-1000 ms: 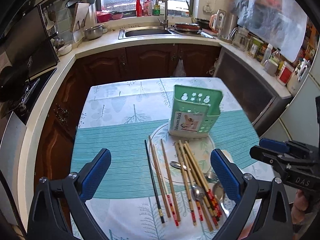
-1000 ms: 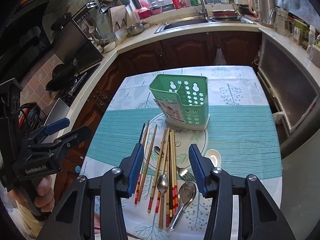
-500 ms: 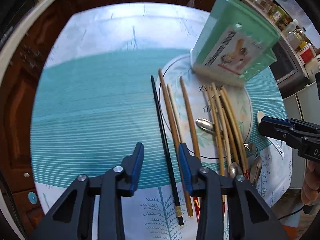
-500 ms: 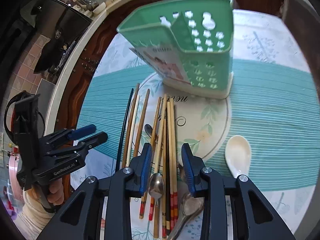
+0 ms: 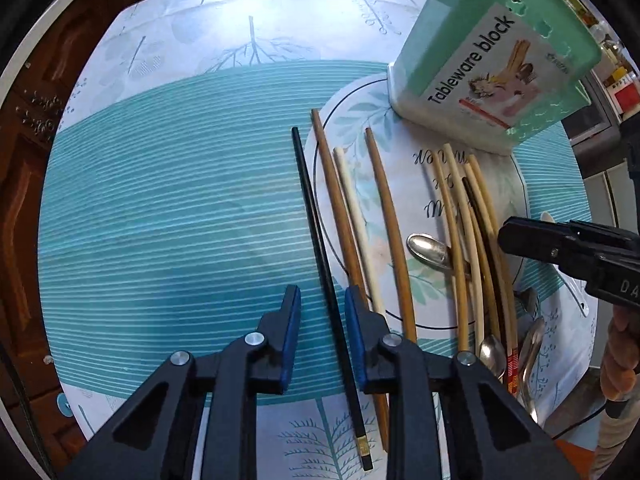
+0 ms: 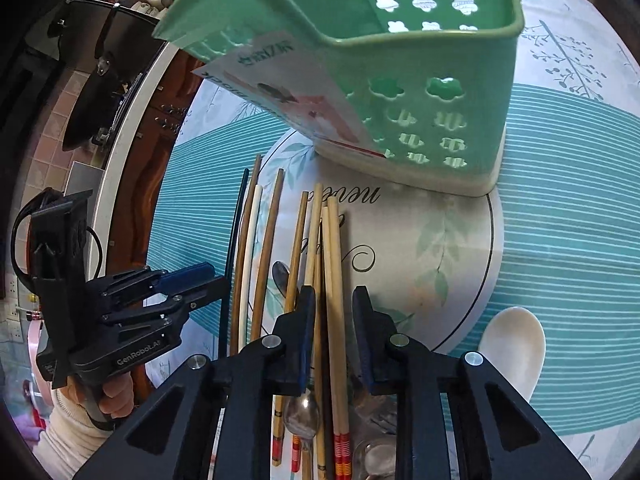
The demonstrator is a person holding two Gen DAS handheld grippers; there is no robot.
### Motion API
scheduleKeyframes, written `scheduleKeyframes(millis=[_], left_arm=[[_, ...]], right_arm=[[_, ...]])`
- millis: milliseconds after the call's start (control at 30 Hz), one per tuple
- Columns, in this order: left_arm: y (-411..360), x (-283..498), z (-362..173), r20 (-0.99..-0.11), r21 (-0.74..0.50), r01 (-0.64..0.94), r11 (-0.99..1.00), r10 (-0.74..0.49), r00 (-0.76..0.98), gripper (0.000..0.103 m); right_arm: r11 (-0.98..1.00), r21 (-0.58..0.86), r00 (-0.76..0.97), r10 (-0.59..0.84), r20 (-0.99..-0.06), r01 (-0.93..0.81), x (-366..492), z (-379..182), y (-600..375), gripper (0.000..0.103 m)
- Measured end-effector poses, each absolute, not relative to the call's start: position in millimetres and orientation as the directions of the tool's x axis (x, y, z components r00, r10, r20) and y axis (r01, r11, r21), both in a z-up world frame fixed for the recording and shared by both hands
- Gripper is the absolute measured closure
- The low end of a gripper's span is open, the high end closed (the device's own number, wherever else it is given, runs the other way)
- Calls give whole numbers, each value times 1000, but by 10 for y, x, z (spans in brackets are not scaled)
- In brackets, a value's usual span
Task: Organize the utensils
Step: 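Lower and close the left tool on a black chopstick while the right tool grasps a wooden chopstick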
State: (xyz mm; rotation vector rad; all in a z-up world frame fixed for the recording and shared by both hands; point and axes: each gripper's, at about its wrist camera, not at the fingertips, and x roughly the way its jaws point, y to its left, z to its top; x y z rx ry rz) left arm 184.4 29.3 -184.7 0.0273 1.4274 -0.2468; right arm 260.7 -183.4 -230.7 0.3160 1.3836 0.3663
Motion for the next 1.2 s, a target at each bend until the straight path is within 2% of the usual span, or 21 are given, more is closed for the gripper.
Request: scheduleKeyframes(millis=[133,167,233,267,467,600,667,767,833,867,967,1000,1033,1067,1100,1200], left_arm=[[248,1898,-1876,-984,-117,203,972,-141,106,84],[230,1906,-1884,-985,-110,212,971,-134,106,85],[172,1912,-1880,-989,-67,250,966,-97,111,95],[136,1914,-1888,-990,-52,270,962,-85,115,95],[16,1864,-1892,-989,19,425,905,-45,138,96],[42,1940,-1897,-992,-26,434,900,-76,98,96],[71,1992,-1910,-993,-47,426,903,-88,75,92],[55,2067,-1975,-994,-77,412,908,-100,34,68],[-8,2122,-2054,-1000,-9,406,914,-19,21,23],[-29,2155,-2101,-1000,16,390,921,9,19,19],[-64,2230,-2094,-1000,-5,378,926,-7,2,26],[-60,2241,-2075,-1000,-6,378,926,-10,9,40],[-56,2248,-2037,-1000,-7,379,925,-13,13,60],[-67,2269,-2009,-1000,-10,379,925,-15,11,72],[-101,2297,-2007,-1000,-13,374,928,-15,3,93],[-104,2379,-2019,-999,-37,344,938,-34,-15,99]], right_arm=[[898,436,127,441,-889,-66,2600,-2286,-1820,83],[896,439,123,444,-887,-66,2611,-2318,-1816,83],[894,444,119,449,-886,-68,2593,-2290,-1845,84],[891,448,114,453,-884,-68,2592,-2300,-1833,88],[886,457,106,463,-880,-76,2501,-2228,-1862,96],[886,456,110,462,-880,-81,2458,-2206,-1849,97],[886,457,112,464,-879,-78,2442,-2196,-1858,97],[886,458,111,464,-879,-75,2430,-2184,-1931,97],[884,462,110,467,-877,-70,2431,-2191,-1948,97],[883,465,108,470,-876,-67,2425,-2196,-1965,97],[883,464,113,470,-876,-70,2431,-2193,-1971,97],[881,467,113,472,-874,-70,2436,-2189,-1961,97],[880,469,113,474,-873,-71,2443,-2183,-1951,97],[878,473,112,478,-871,-74,2450,-2178,-1936,97],[877,474,109,480,-870,-74,2458,-2174,-1943,97],[877,476,105,481,-870,-74,2483,-2181,-1912,97]])
